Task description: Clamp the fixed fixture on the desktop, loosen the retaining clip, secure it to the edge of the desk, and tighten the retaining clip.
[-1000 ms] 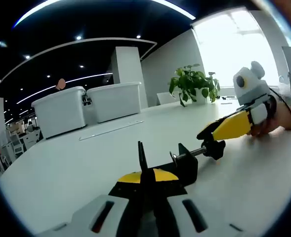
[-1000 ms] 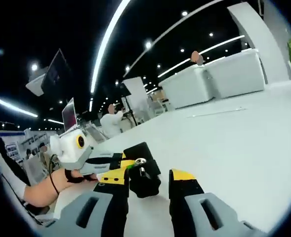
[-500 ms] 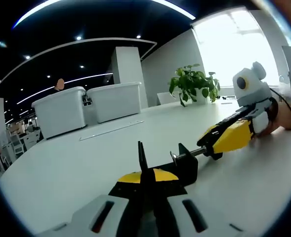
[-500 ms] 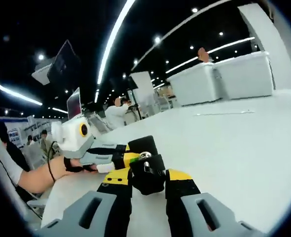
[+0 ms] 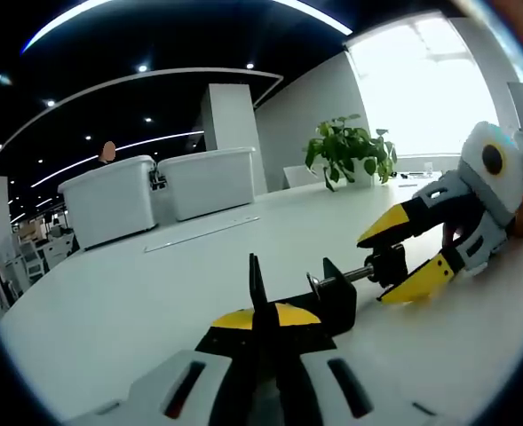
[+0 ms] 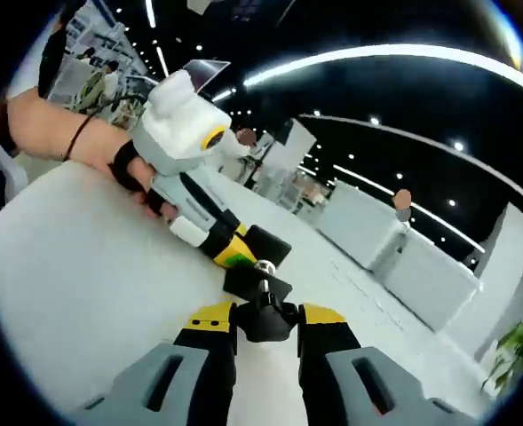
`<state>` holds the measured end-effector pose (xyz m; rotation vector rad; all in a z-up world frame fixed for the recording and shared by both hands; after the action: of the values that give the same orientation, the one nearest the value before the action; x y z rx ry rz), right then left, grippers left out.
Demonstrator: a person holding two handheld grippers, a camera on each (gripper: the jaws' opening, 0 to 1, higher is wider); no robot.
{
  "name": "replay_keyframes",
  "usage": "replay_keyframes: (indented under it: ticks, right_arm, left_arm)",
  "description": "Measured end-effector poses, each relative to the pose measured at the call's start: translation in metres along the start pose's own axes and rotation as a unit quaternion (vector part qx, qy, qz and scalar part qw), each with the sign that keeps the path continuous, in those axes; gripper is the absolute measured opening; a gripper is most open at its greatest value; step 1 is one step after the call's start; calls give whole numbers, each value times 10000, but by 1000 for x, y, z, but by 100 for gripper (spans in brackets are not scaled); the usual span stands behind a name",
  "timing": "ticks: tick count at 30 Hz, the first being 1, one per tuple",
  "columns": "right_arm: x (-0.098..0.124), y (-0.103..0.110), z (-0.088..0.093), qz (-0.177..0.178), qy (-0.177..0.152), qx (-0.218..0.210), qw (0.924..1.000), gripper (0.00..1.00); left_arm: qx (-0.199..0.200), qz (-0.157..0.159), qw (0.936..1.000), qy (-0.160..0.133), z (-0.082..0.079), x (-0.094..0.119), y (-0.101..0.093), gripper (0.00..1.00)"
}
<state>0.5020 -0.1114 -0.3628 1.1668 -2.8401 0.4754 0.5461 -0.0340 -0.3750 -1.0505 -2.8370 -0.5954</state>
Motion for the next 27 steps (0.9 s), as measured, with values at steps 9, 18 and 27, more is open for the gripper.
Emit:
replay_keyframes:
  ticks: [9, 18, 27]
  right_arm:
    - [9, -22, -7, -255, -233, -2961, 9545, 31]
    - [15, -27, -3, -598, -223, -5023, 8623, 21]
    - [7, -14, 4, -505, 119, -4378, 8976, 20]
  left_arm:
    - [12, 1, 10000, 7, 2, -4, 8, 5]
    - [14, -7, 10000, 11, 2, -5, 10, 5]
    - [8, -10, 10000, 12, 2, -5, 9, 5]
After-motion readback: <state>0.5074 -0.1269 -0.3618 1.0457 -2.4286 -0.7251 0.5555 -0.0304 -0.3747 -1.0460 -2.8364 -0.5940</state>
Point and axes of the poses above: the point that each gripper's makers call its tool centre point, and the gripper's own axes: x roughly backward along the fingers, y roughly to its left, z roughly out of its underside, the point moved 2 cm from there along x, roughly backward along the fingers, and after that the axes turned 11 degrees about -x, right-handed, at the moved point
